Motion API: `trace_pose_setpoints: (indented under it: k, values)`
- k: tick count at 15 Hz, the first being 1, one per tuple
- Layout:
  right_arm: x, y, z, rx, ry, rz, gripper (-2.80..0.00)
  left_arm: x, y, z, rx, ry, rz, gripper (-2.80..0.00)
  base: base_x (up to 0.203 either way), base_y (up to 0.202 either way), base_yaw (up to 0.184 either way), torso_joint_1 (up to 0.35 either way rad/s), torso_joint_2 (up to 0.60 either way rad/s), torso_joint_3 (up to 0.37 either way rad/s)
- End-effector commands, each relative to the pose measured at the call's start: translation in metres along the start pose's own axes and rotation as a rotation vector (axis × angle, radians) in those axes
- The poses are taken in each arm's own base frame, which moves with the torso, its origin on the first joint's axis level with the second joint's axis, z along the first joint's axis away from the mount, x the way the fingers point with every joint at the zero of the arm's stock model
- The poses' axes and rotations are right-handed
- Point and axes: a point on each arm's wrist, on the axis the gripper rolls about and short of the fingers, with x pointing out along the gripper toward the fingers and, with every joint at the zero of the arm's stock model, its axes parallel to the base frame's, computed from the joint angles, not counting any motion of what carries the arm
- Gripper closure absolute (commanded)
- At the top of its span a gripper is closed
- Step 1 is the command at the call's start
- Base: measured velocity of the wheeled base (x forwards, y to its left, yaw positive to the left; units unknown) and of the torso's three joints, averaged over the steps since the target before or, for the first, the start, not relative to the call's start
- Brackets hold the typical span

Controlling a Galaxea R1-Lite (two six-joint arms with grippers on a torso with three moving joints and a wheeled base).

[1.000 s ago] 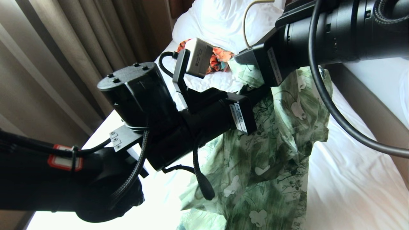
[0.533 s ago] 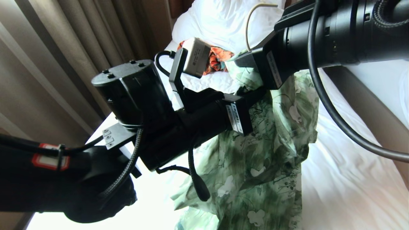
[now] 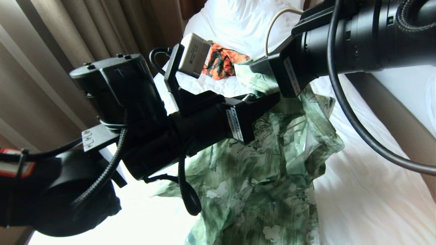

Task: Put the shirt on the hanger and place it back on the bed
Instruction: Take the clothes hanger out of the clothes

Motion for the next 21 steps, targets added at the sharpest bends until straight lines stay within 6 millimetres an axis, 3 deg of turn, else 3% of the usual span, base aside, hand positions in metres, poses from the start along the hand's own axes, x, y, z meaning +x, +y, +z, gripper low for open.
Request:
trace_pose_setpoints:
  k: [1,7,12,15,16,21]
  values:
    - [-0.003,-0.001,0.001,-0.002,-0.003,-0.009,0.0,-0.004,0.0,0.003,0.001,-0.01,-0.002,-2.8,0.0,0.0,0.0,0.0,0.0,0.0]
    - [-0.014,-0.014,0.002,0.011,0.012,-0.131,0.0,-0.033,0.014,0.021,0.03,-0.034,-0.072,-2.8,0.0,0.0,0.0,0.0,0.0,0.0]
    - [-0.019,-0.031,0.0,0.026,0.023,-0.221,0.0,-0.048,0.041,0.042,0.061,-0.095,0.017,-2.8,0.0,0.0,0.0,0.0,0.0,0.0]
    - [-0.02,-0.047,-0.004,0.042,0.031,-0.282,0.0,-0.051,0.046,0.046,0.068,-0.106,0.039,-2.8,0.0,0.0,0.0,0.0,0.0,0.0]
    - [-0.02,-0.053,-0.006,0.048,0.032,-0.307,0.0,-0.051,0.046,0.046,0.071,-0.113,0.037,0.0,0.0,0.0,0.0,0.0,0.0,0.0]
    - [-0.024,-0.074,-0.013,0.086,0.04,-0.381,0.0,-0.055,0.05,0.053,0.087,-0.142,0.057,0.0,0.0,0.0,0.0,0.0,0.0,0.0]
